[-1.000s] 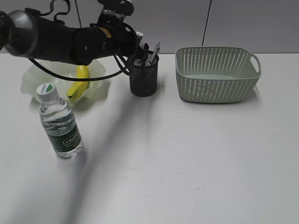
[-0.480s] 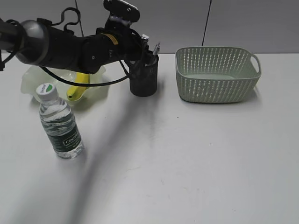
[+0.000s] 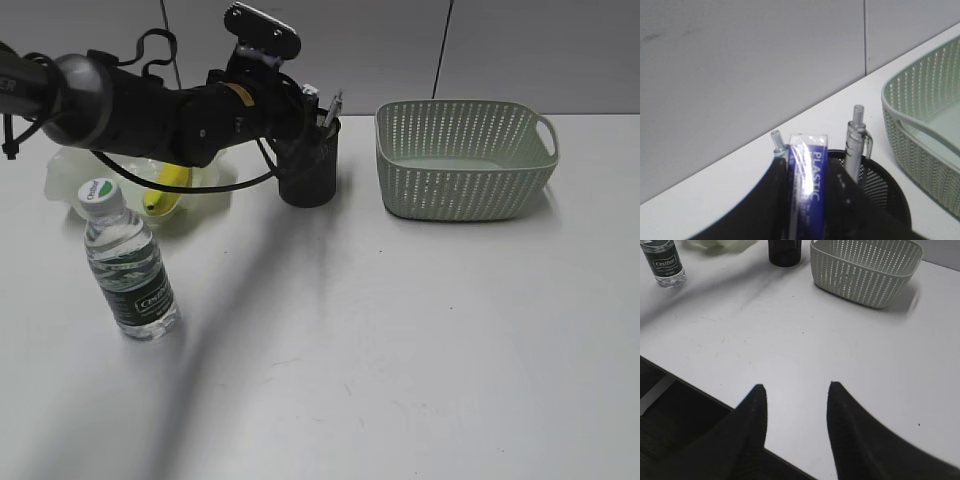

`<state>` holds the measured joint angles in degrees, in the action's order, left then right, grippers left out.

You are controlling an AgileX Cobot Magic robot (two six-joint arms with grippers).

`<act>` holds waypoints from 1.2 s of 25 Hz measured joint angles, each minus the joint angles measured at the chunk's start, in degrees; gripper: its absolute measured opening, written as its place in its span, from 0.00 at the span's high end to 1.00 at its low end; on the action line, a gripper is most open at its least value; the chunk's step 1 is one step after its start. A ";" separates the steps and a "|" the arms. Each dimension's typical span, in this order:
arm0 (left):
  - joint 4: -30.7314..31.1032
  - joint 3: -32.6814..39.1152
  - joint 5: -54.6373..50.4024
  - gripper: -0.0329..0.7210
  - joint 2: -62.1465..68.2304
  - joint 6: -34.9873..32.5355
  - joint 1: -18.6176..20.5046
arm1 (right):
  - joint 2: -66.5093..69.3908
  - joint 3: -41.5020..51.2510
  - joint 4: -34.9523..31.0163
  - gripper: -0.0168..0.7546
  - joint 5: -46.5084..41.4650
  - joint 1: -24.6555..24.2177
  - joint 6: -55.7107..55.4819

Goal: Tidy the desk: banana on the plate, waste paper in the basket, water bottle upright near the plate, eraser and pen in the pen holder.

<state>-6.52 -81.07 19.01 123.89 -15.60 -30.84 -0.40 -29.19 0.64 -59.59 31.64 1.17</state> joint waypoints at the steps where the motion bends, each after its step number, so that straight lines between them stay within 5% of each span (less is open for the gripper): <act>1: 0.00 0.00 -0.15 0.73 0.18 0.00 0.00 | 0.00 0.00 0.00 0.55 0.00 0.00 0.00; 5: 0.00 0.00 -0.20 0.71 0.32 0.00 0.00 | 0.00 0.00 0.00 0.55 0.00 0.00 0.00; 12: 0.02 0.00 -0.40 0.47 0.36 0.00 0.00 | 0.00 0.00 0.00 0.55 0.00 0.00 0.00; 18: -0.04 0.00 -4.27 0.45 -3.97 0.00 0.00 | 0.00 0.00 0.00 0.55 0.00 0.00 0.00; 30: 0.42 0.00 -44.80 0.45 -30.45 0.00 0.00 | 0.00 0.00 0.00 0.55 0.00 0.00 -0.03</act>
<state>-6.09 -81.07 -25.79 93.44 -15.60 -30.84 -0.40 -29.19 0.64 -59.59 31.64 1.14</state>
